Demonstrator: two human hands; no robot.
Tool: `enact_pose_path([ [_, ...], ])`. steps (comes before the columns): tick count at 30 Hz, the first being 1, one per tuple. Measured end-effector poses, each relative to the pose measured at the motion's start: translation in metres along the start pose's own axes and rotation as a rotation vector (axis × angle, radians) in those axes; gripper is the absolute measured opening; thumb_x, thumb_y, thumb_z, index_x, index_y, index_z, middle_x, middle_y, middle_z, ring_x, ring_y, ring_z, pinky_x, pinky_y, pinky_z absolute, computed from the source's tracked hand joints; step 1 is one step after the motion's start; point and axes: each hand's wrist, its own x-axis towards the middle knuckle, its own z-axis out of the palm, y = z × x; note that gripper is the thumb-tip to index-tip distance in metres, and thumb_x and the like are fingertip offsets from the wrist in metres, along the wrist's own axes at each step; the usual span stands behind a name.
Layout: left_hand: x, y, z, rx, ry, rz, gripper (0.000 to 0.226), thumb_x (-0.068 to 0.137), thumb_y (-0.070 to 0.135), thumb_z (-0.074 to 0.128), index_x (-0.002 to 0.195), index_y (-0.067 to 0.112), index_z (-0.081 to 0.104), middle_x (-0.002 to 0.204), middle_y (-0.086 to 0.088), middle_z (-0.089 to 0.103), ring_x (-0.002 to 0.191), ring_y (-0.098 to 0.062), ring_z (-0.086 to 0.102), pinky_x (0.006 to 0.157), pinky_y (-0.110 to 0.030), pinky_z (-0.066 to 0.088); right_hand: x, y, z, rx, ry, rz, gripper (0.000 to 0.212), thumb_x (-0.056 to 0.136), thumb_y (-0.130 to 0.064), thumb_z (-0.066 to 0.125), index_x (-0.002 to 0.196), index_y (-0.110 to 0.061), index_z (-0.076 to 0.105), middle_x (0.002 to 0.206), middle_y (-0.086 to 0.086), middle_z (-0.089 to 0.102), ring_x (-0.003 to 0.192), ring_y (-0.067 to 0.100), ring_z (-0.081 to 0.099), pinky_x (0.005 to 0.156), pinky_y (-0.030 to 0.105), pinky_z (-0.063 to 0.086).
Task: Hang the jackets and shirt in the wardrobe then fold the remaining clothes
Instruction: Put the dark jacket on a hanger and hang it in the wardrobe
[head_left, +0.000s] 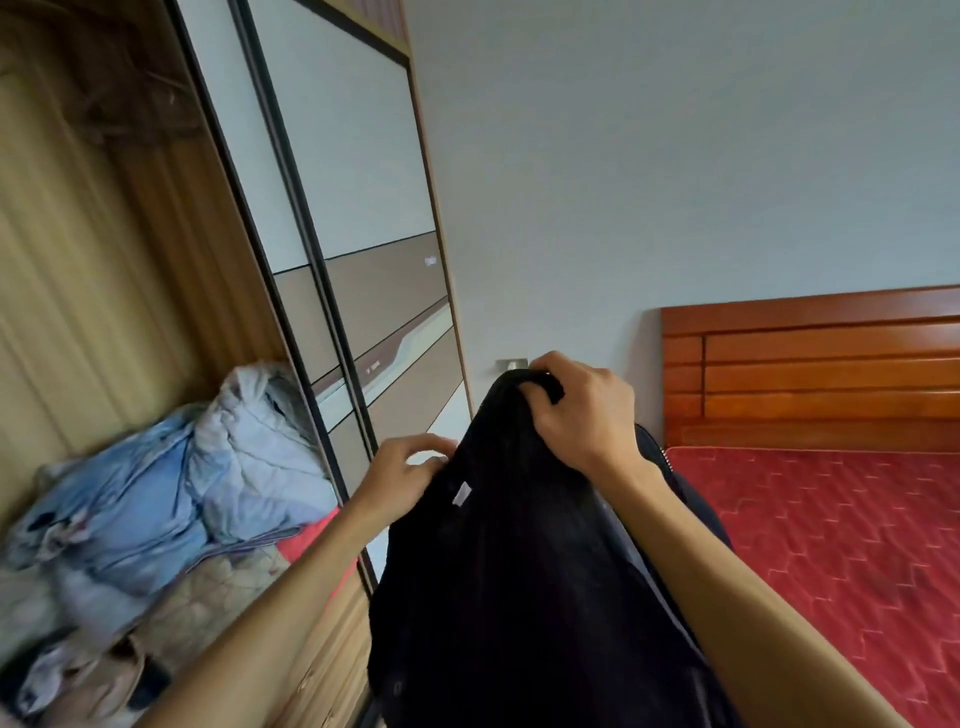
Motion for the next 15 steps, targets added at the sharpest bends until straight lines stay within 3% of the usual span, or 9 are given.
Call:
enact_pose_path([
  [3, 0.001, -0.023, 0.016, -0.199, -0.019, -0.029, 0.035, 0.09, 0.038, 0.051, 0.076, 0.011, 0.069, 0.081, 0.002, 0.071, 0.079, -0.012, 0.064, 0.083, -0.04, 0.049, 0.018, -0.008, 0.024, -0.035, -0.037, 0.015, 0.017, 0.089, -0.032, 0.062, 0.102, -0.024, 0.071, 0.087, -0.001, 0.075, 0.083, 0.026, 0.068, 0.071, 0.034, 0.05],
  [4, 0.001, -0.03, 0.019, -0.225, -0.008, -0.003, 0.04, 0.088, 0.05, 0.05, 0.076, 0.015, 0.067, 0.085, 0.003, 0.068, 0.081, -0.011, 0.063, 0.085, -0.042, 0.048, 0.023, -0.008, 0.032, -0.046, -0.035, 0.024, 0.017, 0.089, -0.031, 0.063, 0.102, -0.025, 0.071, 0.088, -0.001, 0.075, 0.085, 0.026, 0.068, 0.073, 0.034, 0.05],
  [6, 0.005, -0.043, 0.018, -0.157, 0.009, 0.104, 0.031, 0.082, 0.065, 0.057, 0.086, 0.036, 0.069, 0.101, 0.012, 0.066, 0.093, -0.002, 0.064, 0.086, -0.024, 0.05, 0.035, -0.006, 0.048, -0.064, -0.028, 0.045, 0.016, 0.089, -0.03, 0.064, 0.102, -0.026, 0.072, 0.088, -0.001, 0.075, 0.085, 0.026, 0.068, 0.073, 0.033, 0.048],
  [9, 0.027, -0.071, 0.002, 0.036, 0.027, 0.212, 0.04, 0.071, 0.059, 0.076, 0.104, 0.037, 0.071, 0.11, 0.022, 0.057, 0.098, 0.002, 0.062, 0.086, -0.017, 0.05, 0.051, -0.007, 0.071, -0.118, -0.021, 0.012, 0.014, 0.088, -0.028, 0.066, 0.1, -0.027, 0.073, 0.088, 0.0, 0.075, 0.085, 0.027, 0.068, 0.07, 0.031, 0.044],
  [12, 0.054, -0.115, -0.015, 0.279, 0.031, 0.235, 0.038, 0.076, 0.048, 0.078, 0.11, 0.032, 0.072, 0.113, 0.029, 0.051, 0.093, 0.004, 0.06, 0.082, -0.02, 0.049, 0.067, -0.009, 0.09, -0.119, -0.021, -0.005, 0.014, 0.086, -0.025, 0.068, 0.098, -0.026, 0.075, 0.087, -0.002, 0.076, 0.082, 0.024, 0.069, 0.072, 0.032, 0.049],
  [15, 0.062, -0.161, -0.028, 0.407, 0.141, 0.248, 0.033, 0.084, 0.037, 0.072, 0.115, 0.024, 0.071, 0.115, 0.018, 0.058, 0.102, -0.004, 0.06, 0.086, -0.03, 0.054, 0.082, -0.009, 0.104, -0.08, -0.009, 0.003, 0.014, 0.085, -0.021, 0.07, 0.097, -0.024, 0.076, 0.083, -0.003, 0.076, 0.077, 0.023, 0.069, 0.072, 0.031, 0.051],
])
